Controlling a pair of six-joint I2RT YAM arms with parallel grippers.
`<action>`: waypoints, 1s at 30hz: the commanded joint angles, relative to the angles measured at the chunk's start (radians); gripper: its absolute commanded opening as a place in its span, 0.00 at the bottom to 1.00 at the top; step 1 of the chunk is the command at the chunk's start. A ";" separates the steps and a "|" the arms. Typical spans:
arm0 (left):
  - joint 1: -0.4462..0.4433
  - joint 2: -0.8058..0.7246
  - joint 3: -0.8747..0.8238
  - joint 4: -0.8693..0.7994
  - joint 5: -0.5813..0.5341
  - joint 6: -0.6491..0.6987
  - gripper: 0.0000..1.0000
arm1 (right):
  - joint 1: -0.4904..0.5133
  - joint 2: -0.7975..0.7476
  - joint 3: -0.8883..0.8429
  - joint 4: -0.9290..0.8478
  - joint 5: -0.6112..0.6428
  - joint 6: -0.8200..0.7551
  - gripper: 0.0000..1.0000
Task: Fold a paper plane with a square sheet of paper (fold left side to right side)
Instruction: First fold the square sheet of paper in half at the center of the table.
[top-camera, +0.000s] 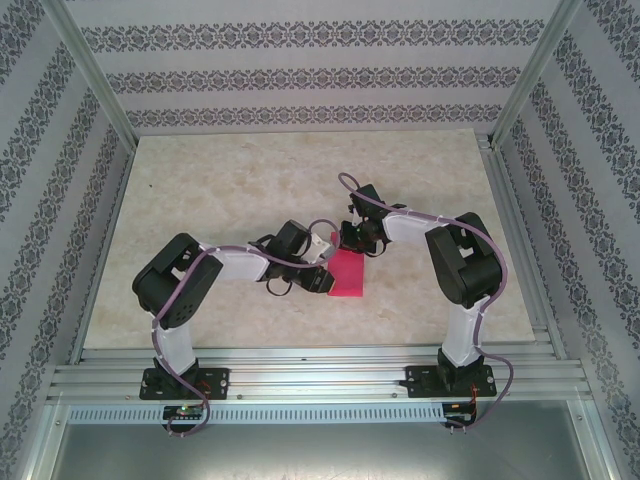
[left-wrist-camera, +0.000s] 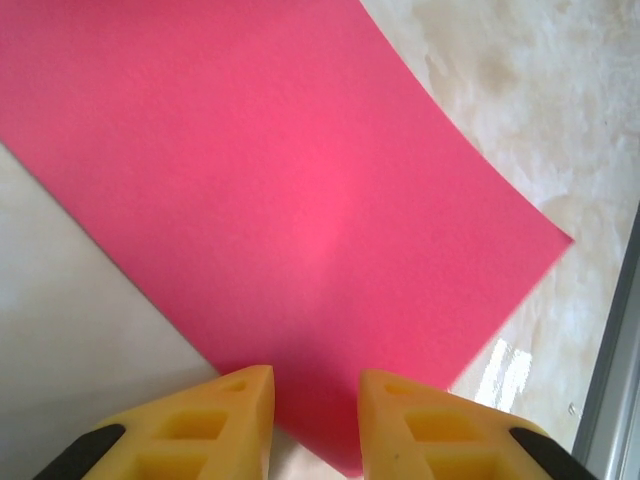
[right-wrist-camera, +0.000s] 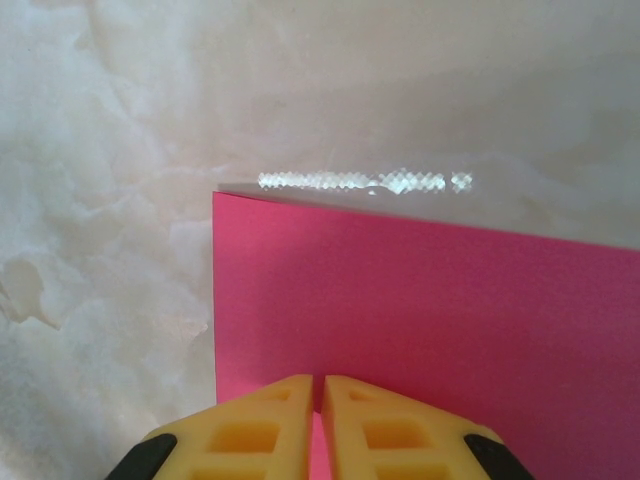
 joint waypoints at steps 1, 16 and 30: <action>-0.041 -0.018 -0.035 -0.082 0.054 0.042 0.30 | 0.011 0.019 -0.016 -0.060 0.049 -0.011 0.13; -0.096 -0.060 -0.072 -0.117 0.066 0.070 0.30 | 0.019 0.027 -0.012 -0.057 0.046 -0.010 0.13; -0.044 -0.154 0.010 -0.031 -0.021 0.007 0.27 | 0.024 0.025 0.001 -0.073 0.055 -0.016 0.13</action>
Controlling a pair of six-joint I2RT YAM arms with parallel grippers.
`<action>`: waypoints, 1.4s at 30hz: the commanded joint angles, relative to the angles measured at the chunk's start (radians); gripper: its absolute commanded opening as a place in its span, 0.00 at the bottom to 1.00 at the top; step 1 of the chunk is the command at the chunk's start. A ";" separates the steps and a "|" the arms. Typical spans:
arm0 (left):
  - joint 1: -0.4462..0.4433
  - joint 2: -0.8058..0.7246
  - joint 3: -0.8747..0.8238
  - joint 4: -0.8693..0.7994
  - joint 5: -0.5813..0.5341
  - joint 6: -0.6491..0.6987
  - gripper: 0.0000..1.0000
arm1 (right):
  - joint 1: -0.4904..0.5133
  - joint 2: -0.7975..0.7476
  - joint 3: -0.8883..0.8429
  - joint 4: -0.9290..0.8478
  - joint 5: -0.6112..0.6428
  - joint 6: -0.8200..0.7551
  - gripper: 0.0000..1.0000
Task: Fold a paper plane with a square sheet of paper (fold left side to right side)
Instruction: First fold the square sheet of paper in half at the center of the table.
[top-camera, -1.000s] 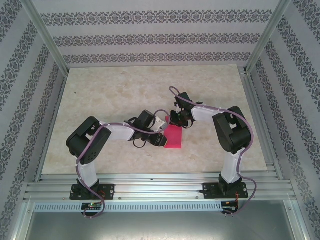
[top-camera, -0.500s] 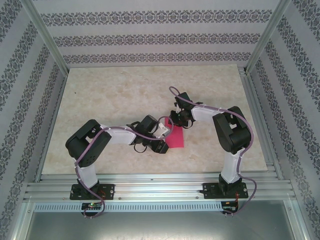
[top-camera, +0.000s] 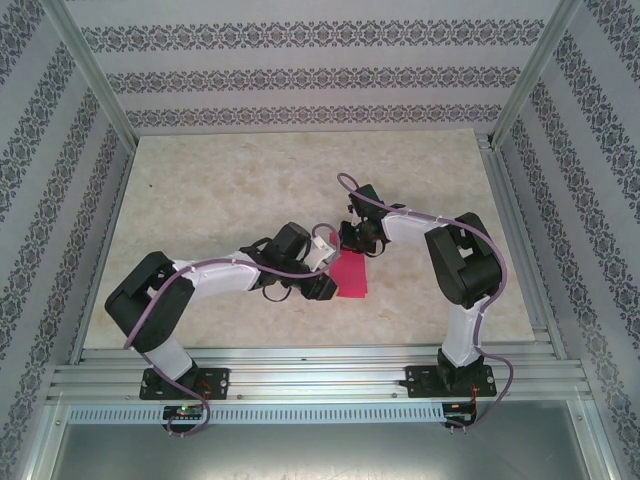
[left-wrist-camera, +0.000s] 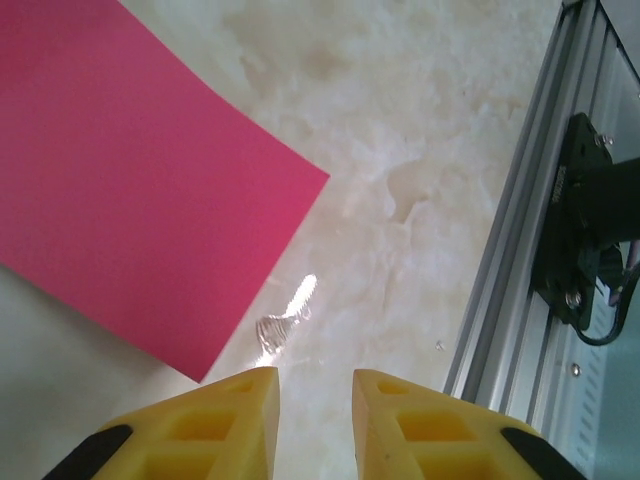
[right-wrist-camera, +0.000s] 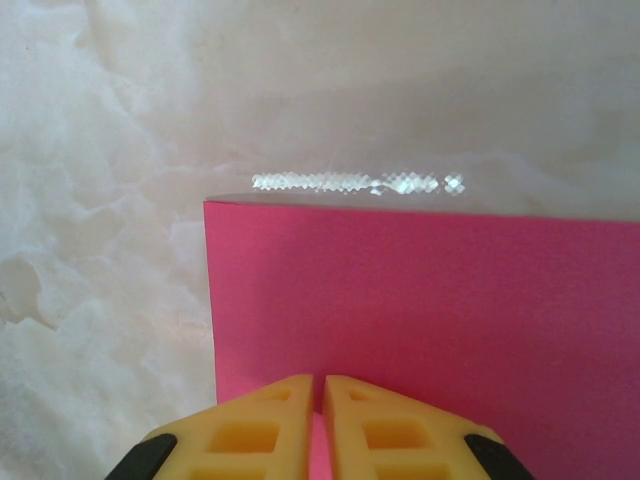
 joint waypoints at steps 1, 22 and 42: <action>0.015 0.052 0.046 0.051 -0.038 -0.015 0.27 | 0.015 0.025 -0.004 -0.065 0.041 -0.015 0.13; 0.008 0.202 0.008 0.030 -0.040 0.019 0.27 | 0.017 0.024 0.009 -0.083 0.042 -0.019 0.13; -0.013 -0.024 -0.122 0.059 0.000 -0.058 0.29 | 0.018 -0.040 0.058 -0.101 0.012 -0.040 0.16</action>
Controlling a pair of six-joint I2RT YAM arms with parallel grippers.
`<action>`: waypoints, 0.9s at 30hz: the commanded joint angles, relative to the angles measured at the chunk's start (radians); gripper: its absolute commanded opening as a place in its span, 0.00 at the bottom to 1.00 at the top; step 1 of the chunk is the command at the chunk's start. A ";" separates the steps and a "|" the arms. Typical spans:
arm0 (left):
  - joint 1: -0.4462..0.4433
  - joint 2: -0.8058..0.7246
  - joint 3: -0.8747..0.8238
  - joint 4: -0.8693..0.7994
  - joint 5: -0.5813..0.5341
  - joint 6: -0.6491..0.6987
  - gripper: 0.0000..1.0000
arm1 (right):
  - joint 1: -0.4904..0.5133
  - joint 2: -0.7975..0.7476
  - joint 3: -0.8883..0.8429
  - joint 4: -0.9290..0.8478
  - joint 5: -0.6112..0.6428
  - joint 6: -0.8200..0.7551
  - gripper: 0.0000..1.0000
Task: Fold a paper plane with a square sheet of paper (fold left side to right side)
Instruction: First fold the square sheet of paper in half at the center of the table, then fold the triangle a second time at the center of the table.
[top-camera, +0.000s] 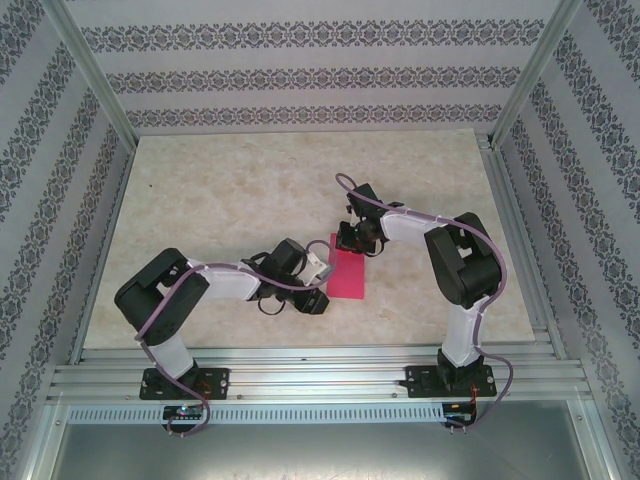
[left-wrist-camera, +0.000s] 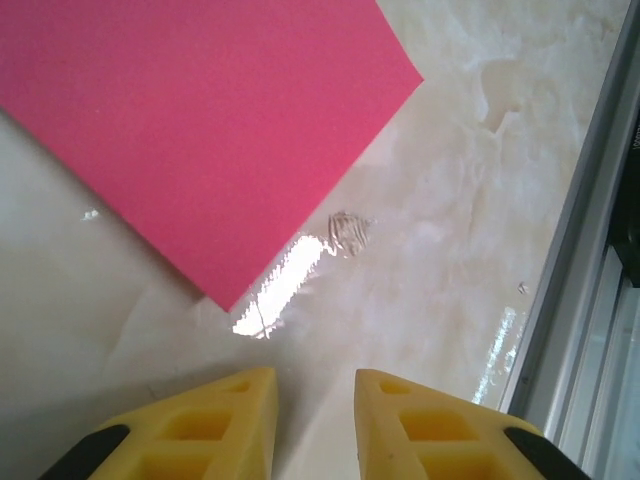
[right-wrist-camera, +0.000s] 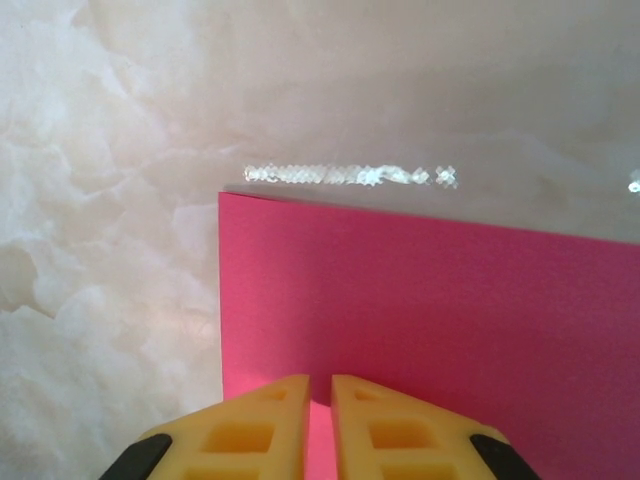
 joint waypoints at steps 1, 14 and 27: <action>0.005 -0.089 0.029 -0.030 0.005 -0.029 0.30 | 0.007 -0.065 0.045 -0.058 0.006 -0.034 0.18; 0.029 -0.193 0.036 0.165 -0.242 -0.053 0.50 | -0.082 -0.397 -0.231 0.021 -0.022 -0.001 0.47; 0.029 -0.202 -0.001 0.215 -0.301 -0.050 0.53 | -0.105 -0.375 -0.455 0.260 -0.156 0.093 0.45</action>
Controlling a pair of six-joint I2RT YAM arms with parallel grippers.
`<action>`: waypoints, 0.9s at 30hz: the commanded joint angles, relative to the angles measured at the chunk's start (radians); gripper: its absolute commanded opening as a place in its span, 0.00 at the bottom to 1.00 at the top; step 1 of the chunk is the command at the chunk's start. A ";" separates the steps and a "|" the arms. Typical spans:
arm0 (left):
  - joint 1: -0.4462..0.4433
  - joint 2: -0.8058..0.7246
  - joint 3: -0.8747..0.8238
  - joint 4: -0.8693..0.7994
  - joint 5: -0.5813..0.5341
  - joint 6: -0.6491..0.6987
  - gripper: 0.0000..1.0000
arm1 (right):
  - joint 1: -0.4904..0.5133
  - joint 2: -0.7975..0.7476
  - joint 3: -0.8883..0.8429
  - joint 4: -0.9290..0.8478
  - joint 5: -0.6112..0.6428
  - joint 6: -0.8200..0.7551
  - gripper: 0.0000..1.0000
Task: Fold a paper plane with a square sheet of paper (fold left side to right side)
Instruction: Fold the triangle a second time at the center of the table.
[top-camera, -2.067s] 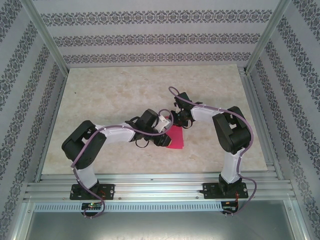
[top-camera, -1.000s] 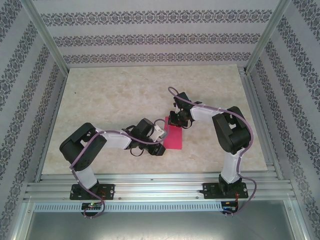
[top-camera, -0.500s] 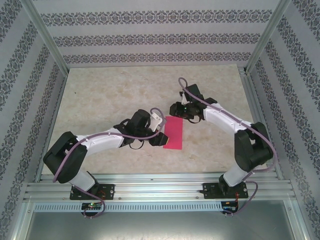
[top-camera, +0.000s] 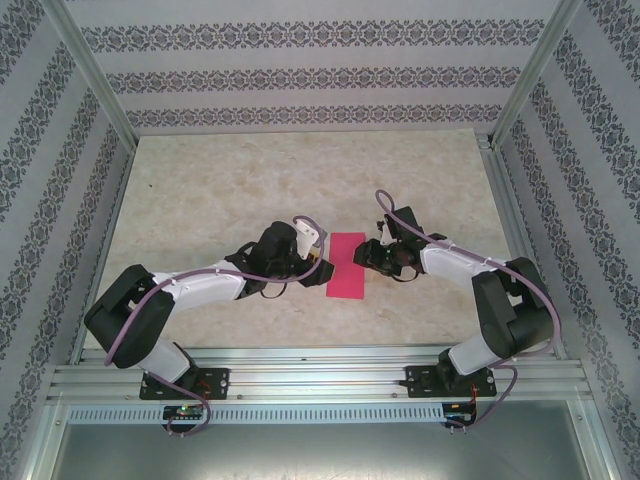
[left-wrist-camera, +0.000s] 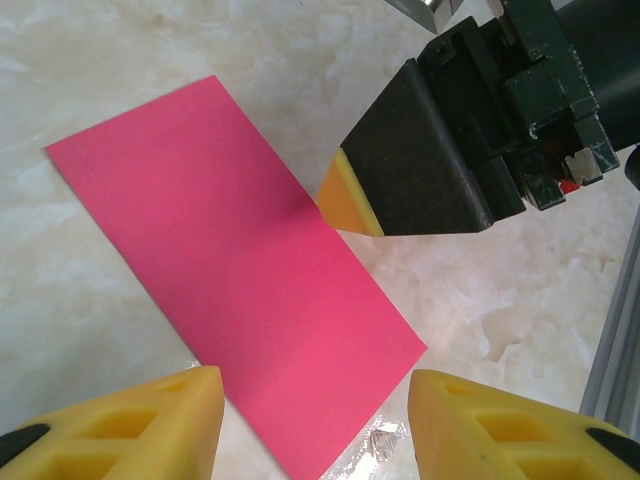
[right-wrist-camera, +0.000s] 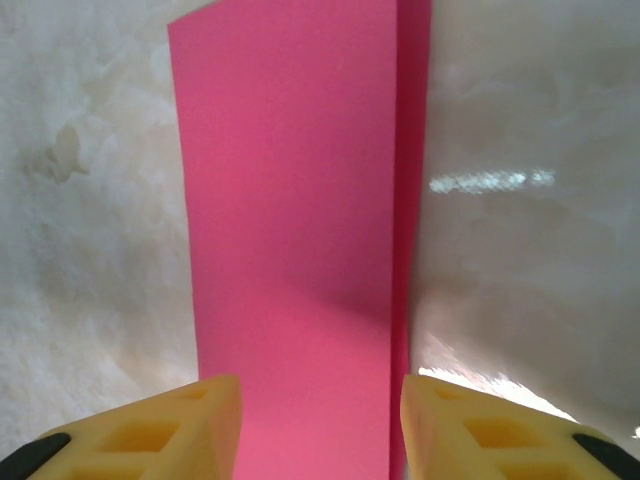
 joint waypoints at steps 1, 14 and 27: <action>0.008 -0.029 -0.015 0.054 -0.015 -0.004 0.53 | -0.006 0.028 -0.029 0.103 -0.049 0.039 0.45; 0.008 -0.045 -0.012 0.031 -0.022 0.011 0.53 | 0.000 0.054 -0.046 0.110 -0.054 0.053 0.42; -0.068 -0.066 0.003 -0.042 0.022 0.184 0.56 | -0.001 -0.032 -0.058 0.089 -0.097 0.131 0.19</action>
